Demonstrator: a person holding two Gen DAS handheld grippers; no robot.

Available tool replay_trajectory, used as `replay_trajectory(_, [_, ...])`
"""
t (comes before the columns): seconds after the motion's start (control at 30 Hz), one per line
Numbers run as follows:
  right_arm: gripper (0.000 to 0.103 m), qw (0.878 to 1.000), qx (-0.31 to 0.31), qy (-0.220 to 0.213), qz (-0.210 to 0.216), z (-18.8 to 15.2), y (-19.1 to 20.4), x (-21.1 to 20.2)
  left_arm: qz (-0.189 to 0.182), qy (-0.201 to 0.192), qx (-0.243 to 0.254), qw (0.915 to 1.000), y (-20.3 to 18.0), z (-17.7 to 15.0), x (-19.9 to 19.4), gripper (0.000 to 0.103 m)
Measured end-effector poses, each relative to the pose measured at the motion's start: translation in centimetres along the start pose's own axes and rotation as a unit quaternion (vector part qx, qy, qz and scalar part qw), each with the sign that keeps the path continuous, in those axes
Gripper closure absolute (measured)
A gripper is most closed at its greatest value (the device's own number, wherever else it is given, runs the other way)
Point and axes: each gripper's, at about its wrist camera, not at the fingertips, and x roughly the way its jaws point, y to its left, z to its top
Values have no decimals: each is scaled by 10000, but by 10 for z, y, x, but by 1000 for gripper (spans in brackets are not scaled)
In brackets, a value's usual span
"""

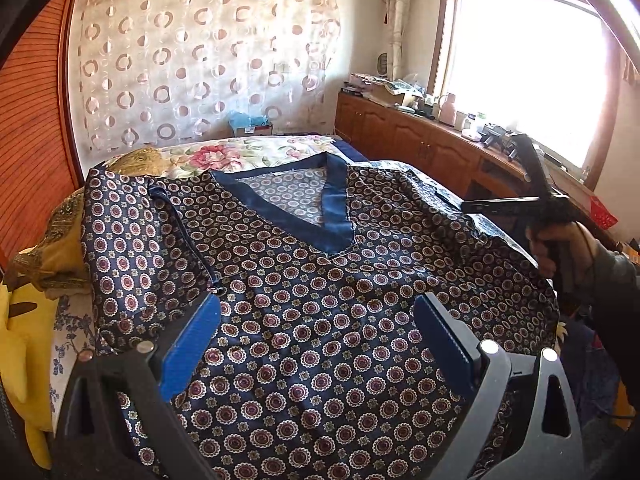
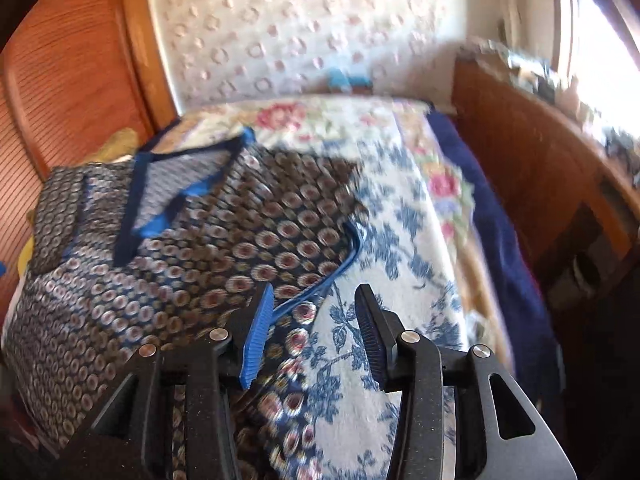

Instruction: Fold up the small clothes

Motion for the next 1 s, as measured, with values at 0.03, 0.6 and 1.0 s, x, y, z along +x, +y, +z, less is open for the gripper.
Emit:
replay_trajectory(0.03, [60,9999,86,101,31,3,-3,10,0,11,0,10000,0,0,0,5])
replay_trajectory(0.6, [98,9996,-286,52,-37,35,22,27,-9,43,-120,9999,8,-9,0,5])
replay_trajectory(1.0, [73,9963,-762,-329,218,51,70,12,31,66,-196,9998,13,-13,0,5])
